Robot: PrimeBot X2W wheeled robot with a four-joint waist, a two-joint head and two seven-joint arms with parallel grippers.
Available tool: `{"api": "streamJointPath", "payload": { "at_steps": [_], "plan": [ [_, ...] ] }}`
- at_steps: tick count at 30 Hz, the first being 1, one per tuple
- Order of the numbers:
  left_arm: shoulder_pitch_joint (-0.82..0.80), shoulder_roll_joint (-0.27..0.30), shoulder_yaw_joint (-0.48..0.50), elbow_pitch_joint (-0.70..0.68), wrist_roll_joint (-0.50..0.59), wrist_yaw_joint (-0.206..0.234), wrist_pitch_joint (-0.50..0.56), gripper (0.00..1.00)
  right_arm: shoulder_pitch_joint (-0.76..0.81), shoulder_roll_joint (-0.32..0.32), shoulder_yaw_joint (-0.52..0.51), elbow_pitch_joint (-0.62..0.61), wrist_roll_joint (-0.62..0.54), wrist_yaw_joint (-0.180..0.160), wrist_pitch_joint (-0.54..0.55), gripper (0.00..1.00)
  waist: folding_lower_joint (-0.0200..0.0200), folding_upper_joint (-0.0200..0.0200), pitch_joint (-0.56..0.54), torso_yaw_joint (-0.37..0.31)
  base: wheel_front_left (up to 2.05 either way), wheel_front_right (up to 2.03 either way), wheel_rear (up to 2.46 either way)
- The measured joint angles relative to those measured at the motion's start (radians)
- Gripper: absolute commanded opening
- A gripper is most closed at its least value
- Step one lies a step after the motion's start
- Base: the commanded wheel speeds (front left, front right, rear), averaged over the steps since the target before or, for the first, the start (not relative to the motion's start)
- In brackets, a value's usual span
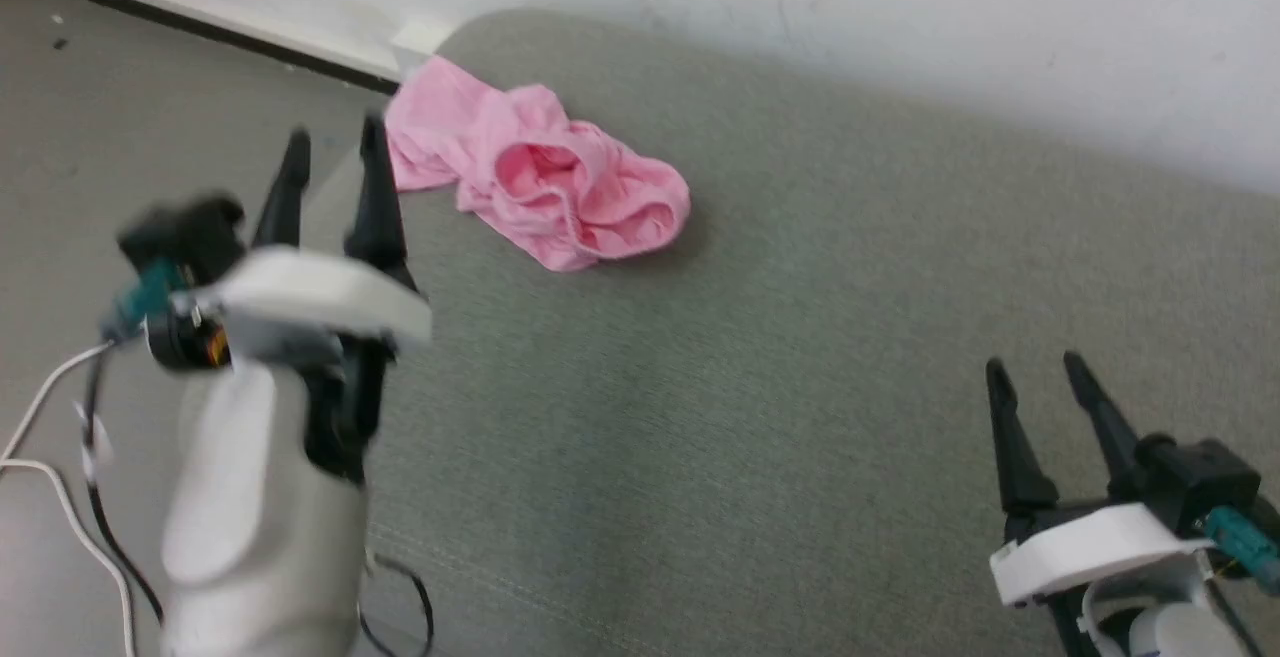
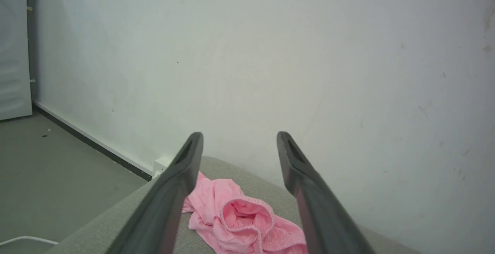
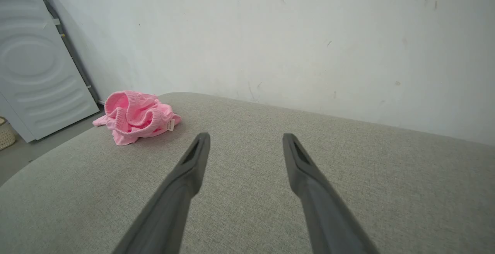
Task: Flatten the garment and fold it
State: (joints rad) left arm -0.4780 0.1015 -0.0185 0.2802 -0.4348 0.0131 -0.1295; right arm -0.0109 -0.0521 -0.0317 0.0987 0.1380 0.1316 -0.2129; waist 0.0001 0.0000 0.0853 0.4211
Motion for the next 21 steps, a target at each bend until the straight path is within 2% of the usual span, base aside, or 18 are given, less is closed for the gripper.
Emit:
{"api": "streamJointPath", "payload": {
  "at_steps": [6, 13, 16, 21],
  "plan": [
    [-0.228, 0.05, 0.011, 0.15, -0.064, -0.013, 0.21, 1.0, -0.038, 0.001, -0.037, -0.09, -0.042, 0.0, 0.045, 1.0, 0.0001, 0.0, 0.105, -0.048, 0.0, 0.0, 0.0],
    [-0.371, 0.063, 0.019, 0.253, -0.123, 0.008, 0.421, 1.0, -0.074, -0.013, -0.063, -0.147, -0.048, 0.0, 0.07, 1.0, 0.0003, 0.0, 0.237, -0.114, 0.0, 0.0, 0.0],
    [-0.396, 0.065, 0.002, 0.293, -0.128, 0.036, 0.528, 1.0, -0.083, -0.025, -0.069, -0.151, -0.04, 0.0, 0.07, 1.0, 0.0004, 0.0, 0.288, -0.143, 0.0, 0.0, 0.0],
    [-0.396, 0.085, -0.022, 0.334, -0.119, 0.111, 0.691, 1.0, -0.088, -0.029, -0.067, -0.151, -0.031, 0.0, 0.068, 1.0, 0.0001, 0.0, 0.352, -0.192, 0.0, 0.0, 0.0]
  ]
}}
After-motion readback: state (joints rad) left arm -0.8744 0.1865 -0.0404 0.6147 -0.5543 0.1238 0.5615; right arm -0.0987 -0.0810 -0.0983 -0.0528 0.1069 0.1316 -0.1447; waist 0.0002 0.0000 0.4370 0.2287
